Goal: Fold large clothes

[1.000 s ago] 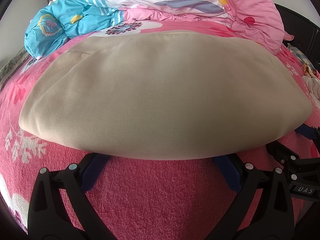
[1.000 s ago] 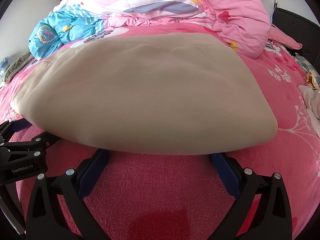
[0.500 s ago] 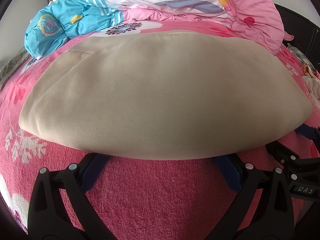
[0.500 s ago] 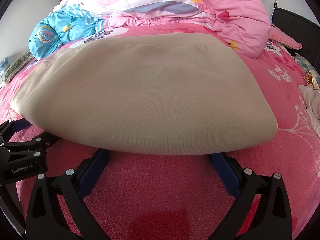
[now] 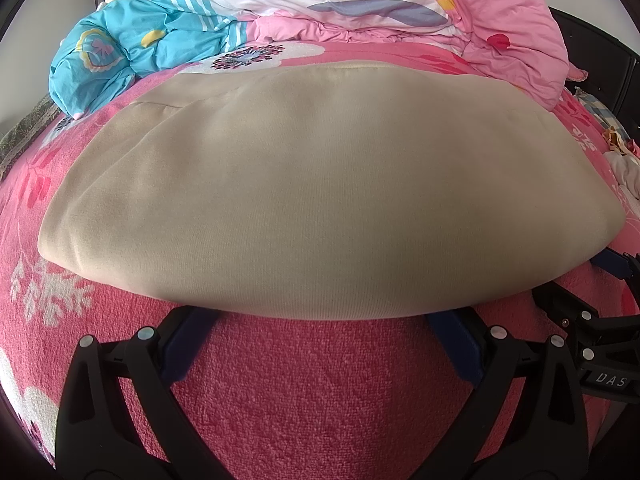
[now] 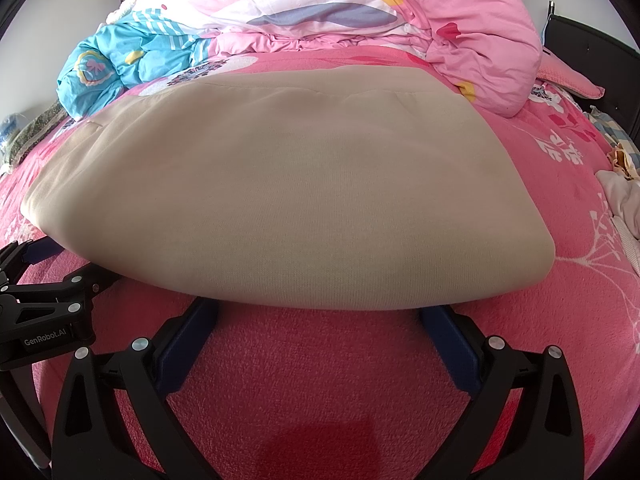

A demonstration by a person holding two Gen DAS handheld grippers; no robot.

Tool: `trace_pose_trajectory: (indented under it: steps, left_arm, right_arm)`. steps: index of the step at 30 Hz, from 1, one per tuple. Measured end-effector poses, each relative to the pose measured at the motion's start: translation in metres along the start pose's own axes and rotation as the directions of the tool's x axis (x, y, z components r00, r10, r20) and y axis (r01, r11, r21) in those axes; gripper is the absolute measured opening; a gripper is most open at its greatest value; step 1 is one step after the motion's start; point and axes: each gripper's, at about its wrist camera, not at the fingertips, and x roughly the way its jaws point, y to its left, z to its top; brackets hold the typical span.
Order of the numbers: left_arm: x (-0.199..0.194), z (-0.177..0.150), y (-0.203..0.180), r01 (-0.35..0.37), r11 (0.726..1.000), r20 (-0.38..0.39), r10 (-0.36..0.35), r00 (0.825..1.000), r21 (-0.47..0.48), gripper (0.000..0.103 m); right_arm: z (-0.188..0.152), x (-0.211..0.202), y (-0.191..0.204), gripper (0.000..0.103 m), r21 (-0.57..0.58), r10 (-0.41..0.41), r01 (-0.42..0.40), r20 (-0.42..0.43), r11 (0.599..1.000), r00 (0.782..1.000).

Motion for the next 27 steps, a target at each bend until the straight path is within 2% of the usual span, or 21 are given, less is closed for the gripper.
trace_pose_trajectory:
  steps: [27]
  left_arm:
    - [0.0001,0.0,0.0001,0.0,1.0,0.0,0.0,1.0,0.0,0.097]
  right_arm:
    - [0.0002,-0.0001,-0.0004,0.097,0.0,0.001,-0.001,-0.001,1.0,1.0]
